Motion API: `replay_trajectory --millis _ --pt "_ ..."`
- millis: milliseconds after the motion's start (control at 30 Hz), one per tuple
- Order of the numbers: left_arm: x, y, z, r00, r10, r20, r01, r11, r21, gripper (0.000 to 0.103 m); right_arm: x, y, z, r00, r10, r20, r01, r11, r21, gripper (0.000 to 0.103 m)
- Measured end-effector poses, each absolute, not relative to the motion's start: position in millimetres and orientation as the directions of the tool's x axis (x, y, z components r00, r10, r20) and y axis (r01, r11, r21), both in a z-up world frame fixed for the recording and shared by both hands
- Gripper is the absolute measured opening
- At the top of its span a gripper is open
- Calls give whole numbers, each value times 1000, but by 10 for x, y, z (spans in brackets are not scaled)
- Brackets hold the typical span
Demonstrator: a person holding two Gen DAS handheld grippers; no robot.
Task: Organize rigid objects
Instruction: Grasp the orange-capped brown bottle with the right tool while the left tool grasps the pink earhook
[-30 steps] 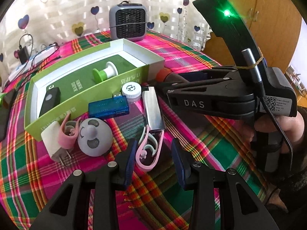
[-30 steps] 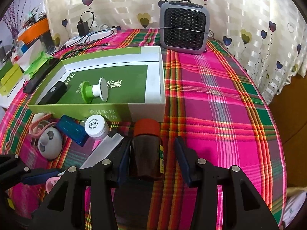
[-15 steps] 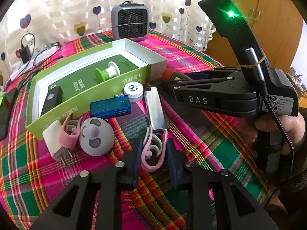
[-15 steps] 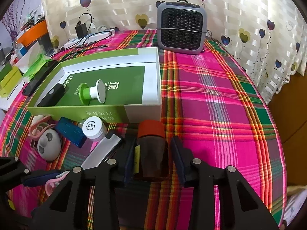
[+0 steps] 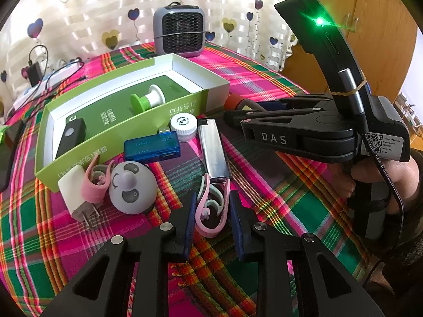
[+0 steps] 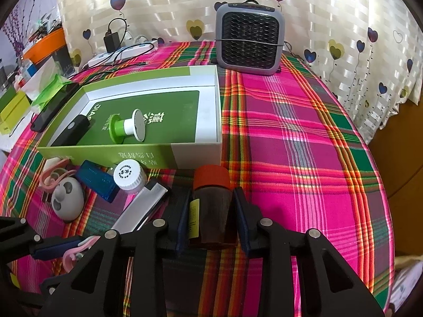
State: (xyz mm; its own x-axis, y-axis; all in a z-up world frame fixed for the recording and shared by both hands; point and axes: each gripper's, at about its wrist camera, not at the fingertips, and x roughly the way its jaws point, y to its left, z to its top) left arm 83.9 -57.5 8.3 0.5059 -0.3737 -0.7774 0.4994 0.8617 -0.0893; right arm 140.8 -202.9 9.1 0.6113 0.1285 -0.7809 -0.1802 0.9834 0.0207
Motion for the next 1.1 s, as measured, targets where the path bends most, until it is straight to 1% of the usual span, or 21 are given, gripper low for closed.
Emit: replay_trajectory --millis 700,1100 --pt "717 -590 157 511 -394 -764 526 846 -85 23 1345 -2035 104 611 140 -779 -180 983 35 33" --pt "609 -511 271 526 -410 -746 527 845 -92 23 1231 -2065 243 643 162 -749 -183 982 56 33"
